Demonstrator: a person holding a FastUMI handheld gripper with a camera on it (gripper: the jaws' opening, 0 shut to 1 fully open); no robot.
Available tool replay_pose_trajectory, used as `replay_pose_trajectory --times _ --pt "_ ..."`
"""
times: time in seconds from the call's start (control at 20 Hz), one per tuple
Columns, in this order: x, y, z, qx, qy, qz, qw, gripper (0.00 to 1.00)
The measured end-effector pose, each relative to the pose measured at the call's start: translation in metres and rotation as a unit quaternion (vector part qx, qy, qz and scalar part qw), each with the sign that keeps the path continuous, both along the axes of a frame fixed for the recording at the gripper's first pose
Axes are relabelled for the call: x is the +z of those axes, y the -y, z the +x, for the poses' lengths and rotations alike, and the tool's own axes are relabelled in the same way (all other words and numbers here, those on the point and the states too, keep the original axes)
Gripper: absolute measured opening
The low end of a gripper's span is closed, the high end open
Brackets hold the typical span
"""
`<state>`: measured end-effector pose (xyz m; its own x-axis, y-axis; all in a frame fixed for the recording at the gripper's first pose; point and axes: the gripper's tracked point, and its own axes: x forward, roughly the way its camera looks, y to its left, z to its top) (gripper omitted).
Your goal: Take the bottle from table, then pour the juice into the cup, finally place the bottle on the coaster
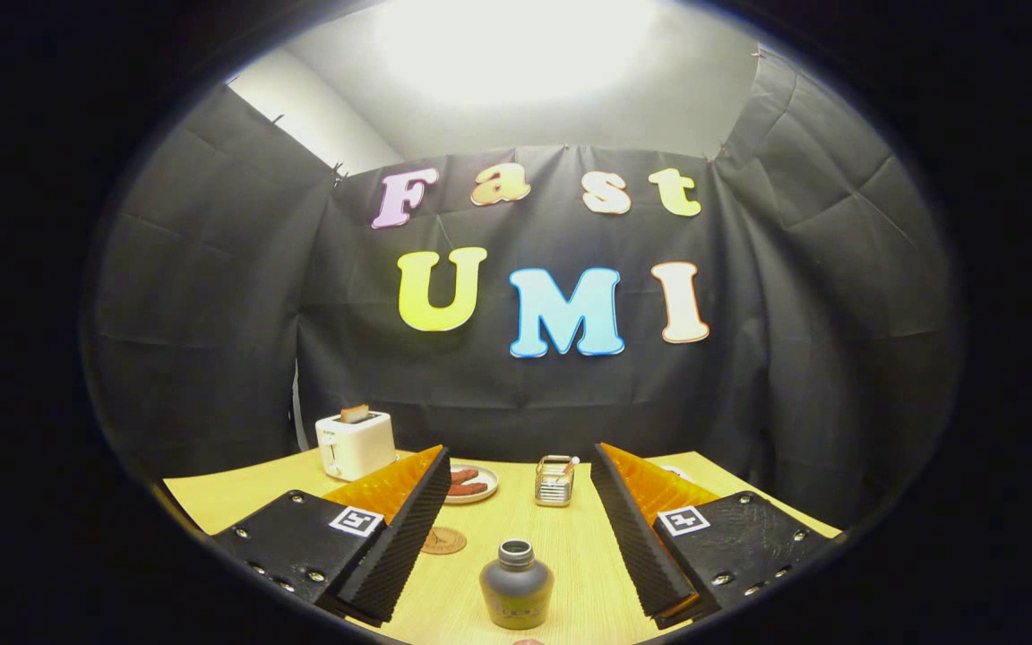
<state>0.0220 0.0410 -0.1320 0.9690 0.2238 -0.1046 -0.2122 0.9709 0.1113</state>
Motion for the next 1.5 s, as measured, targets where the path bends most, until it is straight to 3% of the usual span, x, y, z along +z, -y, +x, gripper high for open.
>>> replay_pose_trajectory --times 0.9,1.5 --pt "-0.134 -0.024 -0.001 0.044 -0.115 -0.027 0.992 0.96" --pt "-0.187 -0.019 -0.007 0.034 -0.181 -0.029 0.983 0.96"
